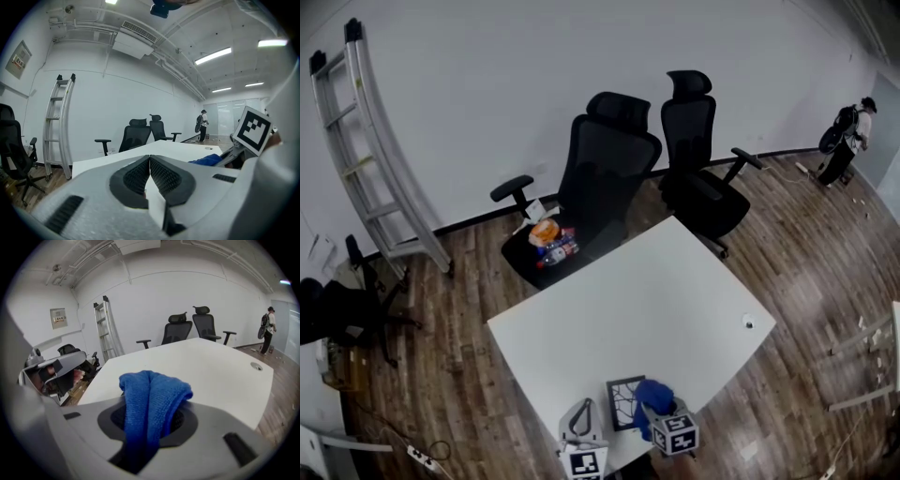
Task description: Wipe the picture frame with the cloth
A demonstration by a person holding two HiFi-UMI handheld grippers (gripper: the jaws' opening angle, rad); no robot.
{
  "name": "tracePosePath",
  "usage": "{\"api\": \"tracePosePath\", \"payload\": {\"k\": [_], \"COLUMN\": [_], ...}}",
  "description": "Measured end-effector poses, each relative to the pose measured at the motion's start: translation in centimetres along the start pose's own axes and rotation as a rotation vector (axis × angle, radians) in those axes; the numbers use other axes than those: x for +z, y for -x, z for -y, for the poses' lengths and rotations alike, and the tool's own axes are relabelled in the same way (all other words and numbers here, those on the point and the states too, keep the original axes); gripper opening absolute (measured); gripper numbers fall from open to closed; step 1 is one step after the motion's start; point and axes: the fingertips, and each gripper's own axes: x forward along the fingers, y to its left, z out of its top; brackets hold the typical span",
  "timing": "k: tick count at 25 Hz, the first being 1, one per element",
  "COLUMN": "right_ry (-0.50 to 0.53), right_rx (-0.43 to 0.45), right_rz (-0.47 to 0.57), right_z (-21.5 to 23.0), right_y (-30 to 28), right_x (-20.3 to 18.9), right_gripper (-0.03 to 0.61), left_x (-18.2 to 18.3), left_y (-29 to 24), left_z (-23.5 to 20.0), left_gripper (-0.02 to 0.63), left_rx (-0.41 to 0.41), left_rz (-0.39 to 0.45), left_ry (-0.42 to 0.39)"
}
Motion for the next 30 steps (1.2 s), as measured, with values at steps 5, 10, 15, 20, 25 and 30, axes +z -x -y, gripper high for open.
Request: {"api": "tracePosePath", "payload": {"k": [5, 10, 15, 20, 25, 30], "right_ry": [-0.027, -0.050, 0.020, 0.036, -0.022, -0.064], "right_rx": [0.062, 0.237, 0.261, 0.207, 0.127, 0.041], "right_rz": [0.039, -0.027, -0.113, -0.110, -0.086, -0.067], "right_z": [-1.6, -7.7, -9.7, -7.6, -3.8, 0.3], "right_y": [1.5, 1.8, 0.6, 1.1, 2.7, 4.1], "right_x": [1.4, 0.0, -3.2, -3.2, -3.0, -3.1], "right_gripper": [0.129, 0.129, 0.129, 0.129, 0.129, 0.129], "left_x": [0.0, 0.2, 0.2, 0.1, 0.0, 0.0], "left_y": [0.2, 0.6, 1.1, 1.5, 1.4, 1.1], "left_z": [0.5, 0.3, 0.8, 0.9, 1.6, 2.8], "left_gripper": [0.003, 0.003, 0.003, 0.003, 0.003, 0.003], "left_rx": [-0.006, 0.013, 0.007, 0.016, 0.001, -0.022], "left_rz": [-0.006, 0.001, 0.008, 0.002, -0.005, -0.002], "left_ry": [0.004, 0.029, 0.000, 0.003, -0.008, -0.014]}}
